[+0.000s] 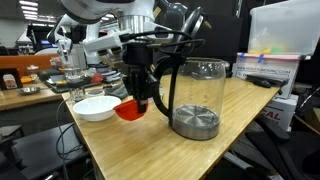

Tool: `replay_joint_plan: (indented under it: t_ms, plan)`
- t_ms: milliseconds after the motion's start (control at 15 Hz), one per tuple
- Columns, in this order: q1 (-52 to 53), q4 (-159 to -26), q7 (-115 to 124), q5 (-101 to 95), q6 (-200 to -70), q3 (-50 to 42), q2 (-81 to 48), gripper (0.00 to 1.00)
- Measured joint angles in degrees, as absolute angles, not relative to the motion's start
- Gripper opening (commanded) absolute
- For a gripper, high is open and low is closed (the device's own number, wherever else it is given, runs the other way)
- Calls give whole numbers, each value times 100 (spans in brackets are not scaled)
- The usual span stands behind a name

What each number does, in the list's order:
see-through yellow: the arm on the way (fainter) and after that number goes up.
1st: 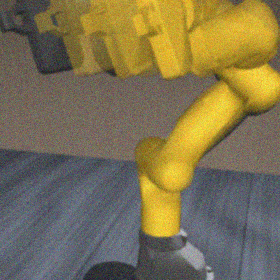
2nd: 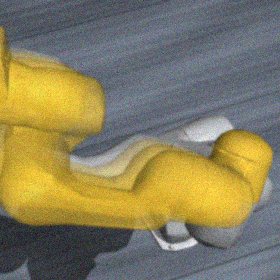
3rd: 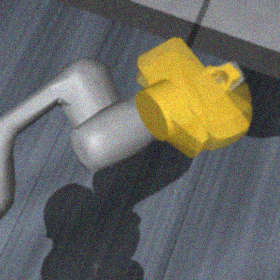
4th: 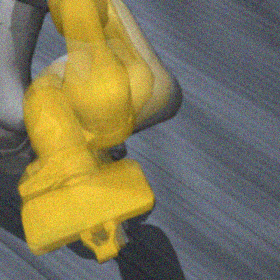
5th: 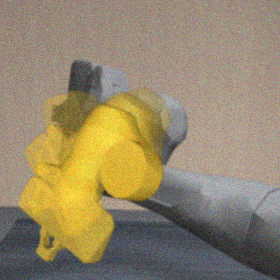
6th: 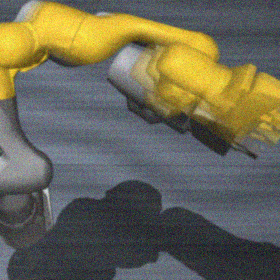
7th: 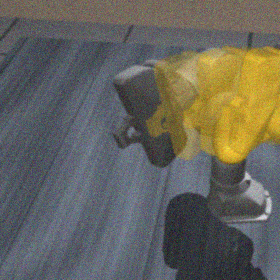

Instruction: Pour some rice from the orange bowl into the white bowl

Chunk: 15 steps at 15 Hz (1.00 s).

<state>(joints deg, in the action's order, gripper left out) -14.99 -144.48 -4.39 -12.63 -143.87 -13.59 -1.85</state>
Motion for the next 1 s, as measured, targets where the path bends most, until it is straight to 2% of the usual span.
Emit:
replay_joint_plan:
  t_ms: [400,733,800,1000]
  plan:
    - [-1104,-14731,1050,-3085,-14376,-1071,326,2]
    - [-935,-14897,1253,-3236,-14369,-815,442,2]
    - [-933,-14905,1253,-3236,-14372,-807,460,8]
    - [-945,-14922,1275,-3271,-14373,-812,550,8]
